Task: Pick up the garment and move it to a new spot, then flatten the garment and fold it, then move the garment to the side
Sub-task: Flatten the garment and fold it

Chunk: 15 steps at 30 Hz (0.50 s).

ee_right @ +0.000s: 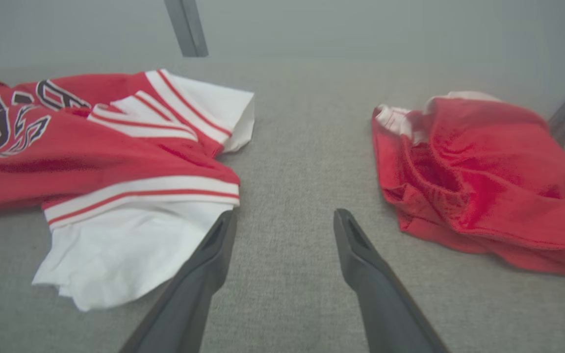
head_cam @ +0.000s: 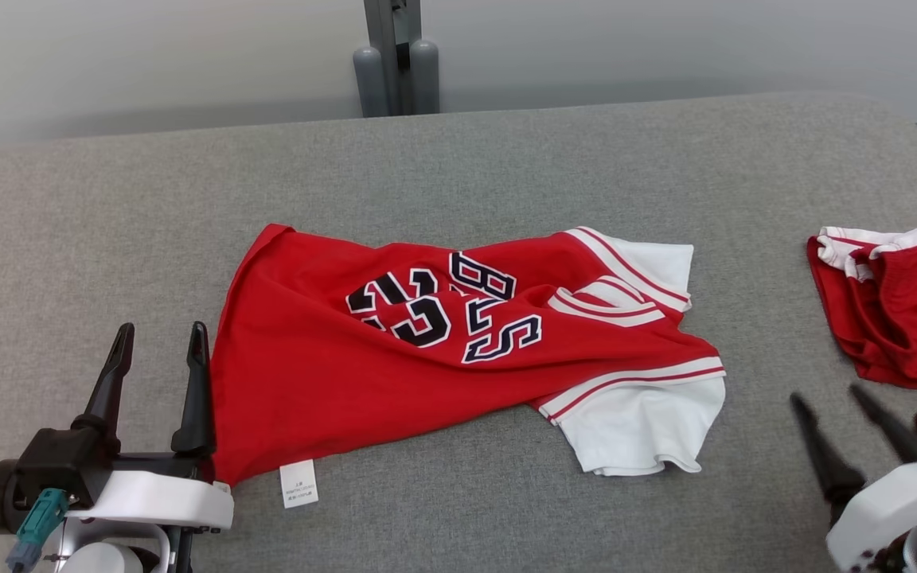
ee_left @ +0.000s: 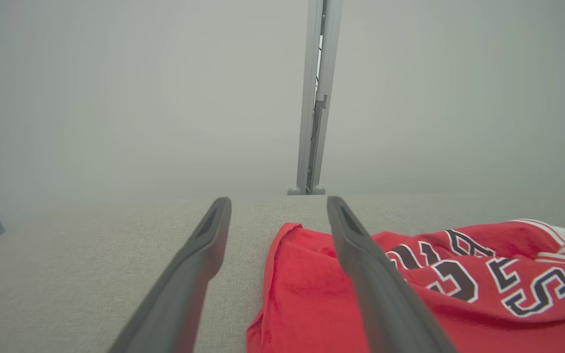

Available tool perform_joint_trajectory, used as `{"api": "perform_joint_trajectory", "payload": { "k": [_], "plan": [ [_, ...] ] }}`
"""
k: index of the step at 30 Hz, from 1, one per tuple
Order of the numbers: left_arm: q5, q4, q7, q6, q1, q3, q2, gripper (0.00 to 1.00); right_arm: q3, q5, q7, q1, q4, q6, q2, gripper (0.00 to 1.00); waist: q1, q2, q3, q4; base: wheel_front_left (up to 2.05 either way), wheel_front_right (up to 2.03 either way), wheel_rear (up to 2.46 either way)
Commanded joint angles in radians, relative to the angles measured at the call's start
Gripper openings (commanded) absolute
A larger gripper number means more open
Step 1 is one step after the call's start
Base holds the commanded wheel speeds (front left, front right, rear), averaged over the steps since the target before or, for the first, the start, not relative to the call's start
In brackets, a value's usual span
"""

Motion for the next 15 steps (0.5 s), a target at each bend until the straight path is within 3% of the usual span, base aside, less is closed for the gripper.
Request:
{"api": "perform_joint_trajectory", "payload": {
  "k": [1, 6, 15],
  "plan": [
    [0.007, -0.005, 0.003, 0.009, -0.002, 0.003, 0.009, 1.0, -0.085, -0.04, -0.04, 0.003, -0.06, 0.0, 0.05, 1.0, 0.0, 0.0, -0.011, -0.006, 0.0, 0.0, 0.0],
    [0.015, -0.013, 0.015, 0.025, -0.002, -0.002, 0.013, 1.0, -0.204, -0.134, -0.145, -0.046, -0.185, 0.0, 0.183, 1.0, 0.0, 0.0, -0.035, -0.007, 0.0, 0.0, 0.0],
    [0.028, -0.014, 0.032, 0.035, 0.019, -0.024, 0.017, 1.0, -0.128, -0.206, -0.2, -0.071, -0.194, 0.0, 0.235, 1.0, 0.0, 0.0, -0.09, 0.017, 0.0, 0.0, 0.0]
  ]
}}
